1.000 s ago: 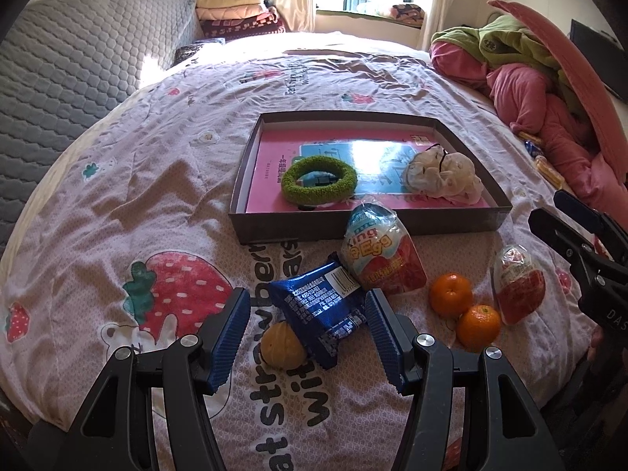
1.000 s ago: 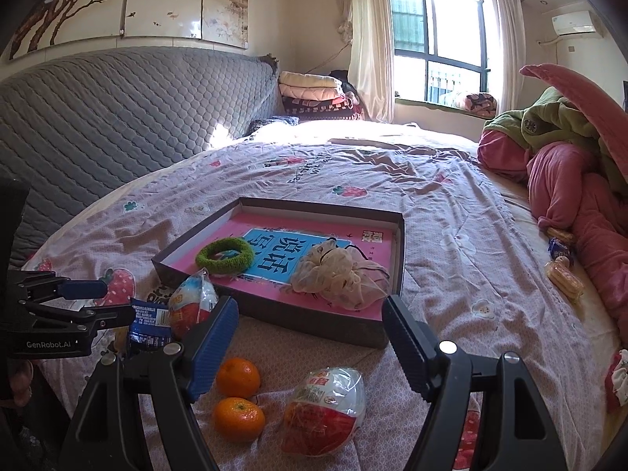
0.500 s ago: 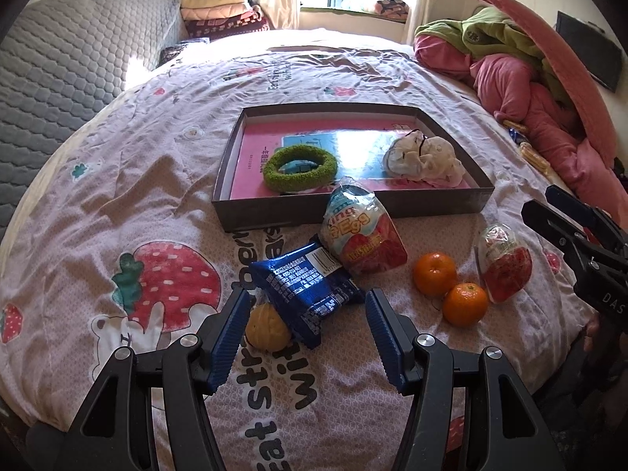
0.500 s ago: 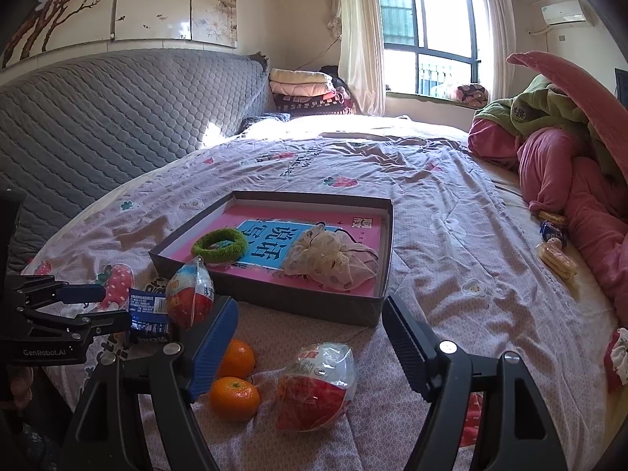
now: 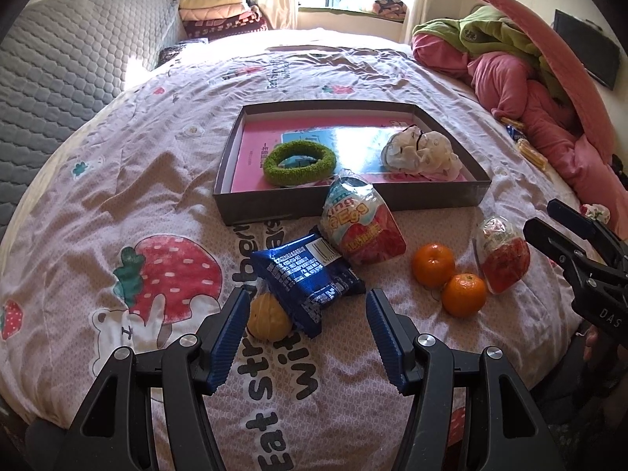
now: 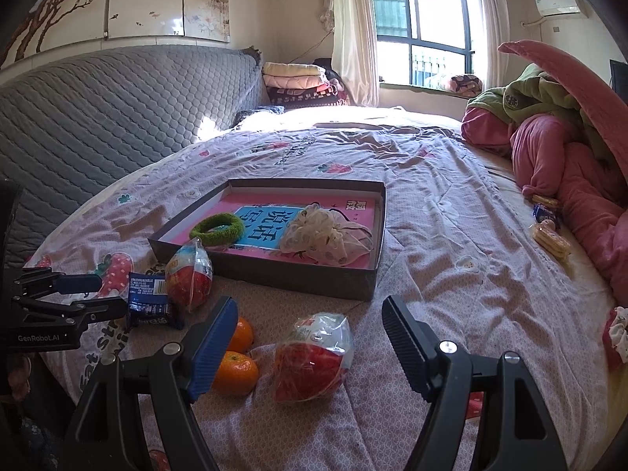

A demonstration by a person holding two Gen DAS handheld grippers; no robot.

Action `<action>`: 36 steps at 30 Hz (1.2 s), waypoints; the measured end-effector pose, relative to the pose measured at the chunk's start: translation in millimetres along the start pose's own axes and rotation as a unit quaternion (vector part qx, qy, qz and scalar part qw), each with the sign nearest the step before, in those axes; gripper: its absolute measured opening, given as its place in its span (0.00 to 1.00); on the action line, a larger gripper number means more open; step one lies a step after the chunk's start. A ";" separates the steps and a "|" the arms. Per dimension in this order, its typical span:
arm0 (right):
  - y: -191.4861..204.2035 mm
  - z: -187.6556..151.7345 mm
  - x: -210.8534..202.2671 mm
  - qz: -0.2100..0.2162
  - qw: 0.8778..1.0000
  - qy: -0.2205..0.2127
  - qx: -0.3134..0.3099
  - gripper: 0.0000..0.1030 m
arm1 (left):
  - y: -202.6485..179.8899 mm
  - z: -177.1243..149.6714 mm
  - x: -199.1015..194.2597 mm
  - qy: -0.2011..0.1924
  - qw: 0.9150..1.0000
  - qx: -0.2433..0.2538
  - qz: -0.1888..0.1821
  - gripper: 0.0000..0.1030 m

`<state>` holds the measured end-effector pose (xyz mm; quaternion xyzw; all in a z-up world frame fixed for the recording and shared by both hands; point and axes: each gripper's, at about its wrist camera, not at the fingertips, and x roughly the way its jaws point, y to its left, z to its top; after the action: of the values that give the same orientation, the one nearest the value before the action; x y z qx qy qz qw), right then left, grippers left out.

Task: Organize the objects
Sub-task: 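Move left tool to blue biscuit packet while right tool approaches clear snack bag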

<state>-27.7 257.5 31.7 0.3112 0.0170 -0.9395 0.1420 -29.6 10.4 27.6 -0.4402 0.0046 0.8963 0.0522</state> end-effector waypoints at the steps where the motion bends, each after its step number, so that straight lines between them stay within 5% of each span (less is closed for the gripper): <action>1: 0.6 -1.2 -0.1 0.000 1.000 0.002 0.000 0.73 | 0.0 0.0 0.0 0.000 1.000 0.000 0.000 0.62; 36: 3.4 -20.0 -0.3 -0.003 0.999 0.031 0.007 0.73 | -0.6 -11.4 14.4 0.001 1.000 0.021 0.008 0.62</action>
<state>-15.0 256.7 16.0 0.3412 0.0158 -0.9299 0.1365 -29.3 11.7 9.2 -0.4396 0.0273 0.8961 0.0540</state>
